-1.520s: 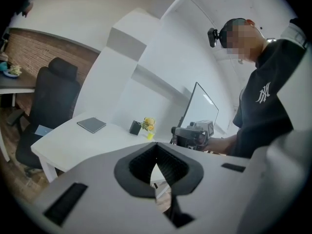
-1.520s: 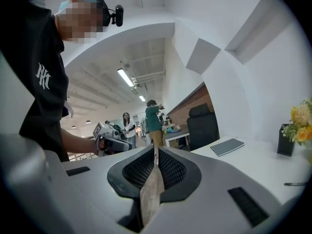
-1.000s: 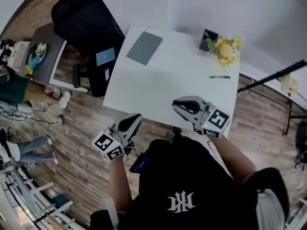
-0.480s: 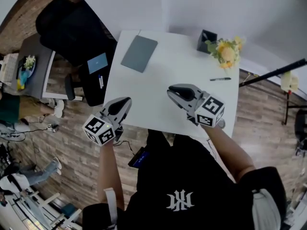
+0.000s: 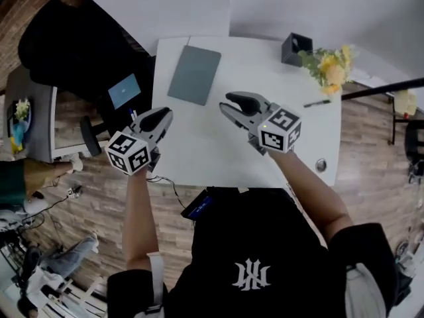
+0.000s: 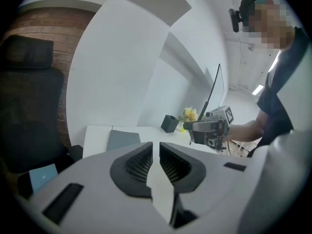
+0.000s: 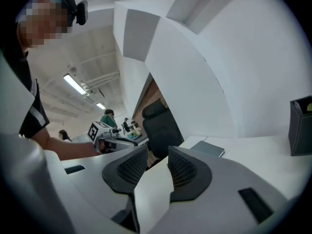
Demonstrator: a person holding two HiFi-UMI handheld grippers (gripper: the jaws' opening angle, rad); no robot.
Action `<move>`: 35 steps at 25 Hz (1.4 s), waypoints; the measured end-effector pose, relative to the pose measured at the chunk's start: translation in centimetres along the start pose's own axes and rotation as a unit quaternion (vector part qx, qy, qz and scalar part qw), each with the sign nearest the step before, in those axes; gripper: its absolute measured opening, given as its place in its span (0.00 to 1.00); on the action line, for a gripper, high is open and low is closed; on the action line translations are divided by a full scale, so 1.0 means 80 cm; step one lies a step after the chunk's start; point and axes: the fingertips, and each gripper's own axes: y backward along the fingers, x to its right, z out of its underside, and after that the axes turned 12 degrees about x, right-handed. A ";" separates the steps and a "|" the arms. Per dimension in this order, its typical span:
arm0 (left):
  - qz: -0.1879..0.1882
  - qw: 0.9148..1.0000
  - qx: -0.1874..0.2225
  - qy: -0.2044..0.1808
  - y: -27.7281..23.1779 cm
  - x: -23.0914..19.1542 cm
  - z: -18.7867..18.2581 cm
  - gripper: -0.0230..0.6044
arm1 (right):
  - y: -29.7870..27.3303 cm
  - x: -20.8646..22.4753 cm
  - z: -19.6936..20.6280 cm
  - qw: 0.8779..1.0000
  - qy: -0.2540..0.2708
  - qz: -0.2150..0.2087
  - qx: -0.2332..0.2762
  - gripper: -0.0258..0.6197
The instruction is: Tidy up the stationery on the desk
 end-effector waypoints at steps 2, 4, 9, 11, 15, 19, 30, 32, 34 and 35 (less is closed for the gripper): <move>0.010 1.000 -0.017 0.003 -0.014 -0.026 0.006 0.11 | -0.018 0.016 0.011 1.000 -0.011 0.023 -0.005 0.25; 0.018 0.999 -0.039 0.003 -0.030 -0.053 0.014 0.11 | -0.034 0.035 0.024 0.998 -0.024 0.049 -0.012 0.25; 0.024 0.995 -0.094 0.002 -0.071 -0.118 0.039 0.17 | -0.065 0.080 0.067 0.991 -0.066 0.110 -0.032 0.33; 0.026 0.992 -0.120 -0.003 -0.086 -0.141 0.052 0.18 | -0.075 0.097 0.083 0.987 -0.081 0.132 -0.037 0.34; 0.033 0.986 -0.164 -0.001 -0.117 -0.179 0.074 0.22 | -0.097 0.138 0.104 0.978 -0.103 0.176 -0.044 0.34; 0.047 0.979 -0.198 0.000 -0.135 -0.194 0.090 0.23 | -0.105 0.167 0.130 0.963 -0.131 0.229 -0.056 0.34; 0.054 0.969 -0.239 0.005 -0.163 -0.209 0.125 0.25 | -0.111 0.197 0.170 0.933 -0.161 0.300 -0.118 0.33; 0.054 0.968 -0.245 0.004 -0.163 -0.210 0.129 0.25 | -0.112 0.198 0.172 0.929 -0.159 0.309 -0.127 0.33; 0.052 0.968 -0.247 0.004 -0.163 -0.210 0.129 0.25 | -0.110 0.200 0.174 0.925 -0.151 0.319 -0.139 0.29; 0.052 0.967 -0.248 0.004 -0.163 -0.210 0.129 0.24 | -0.109 0.201 0.175 0.924 -0.147 0.322 -0.144 0.27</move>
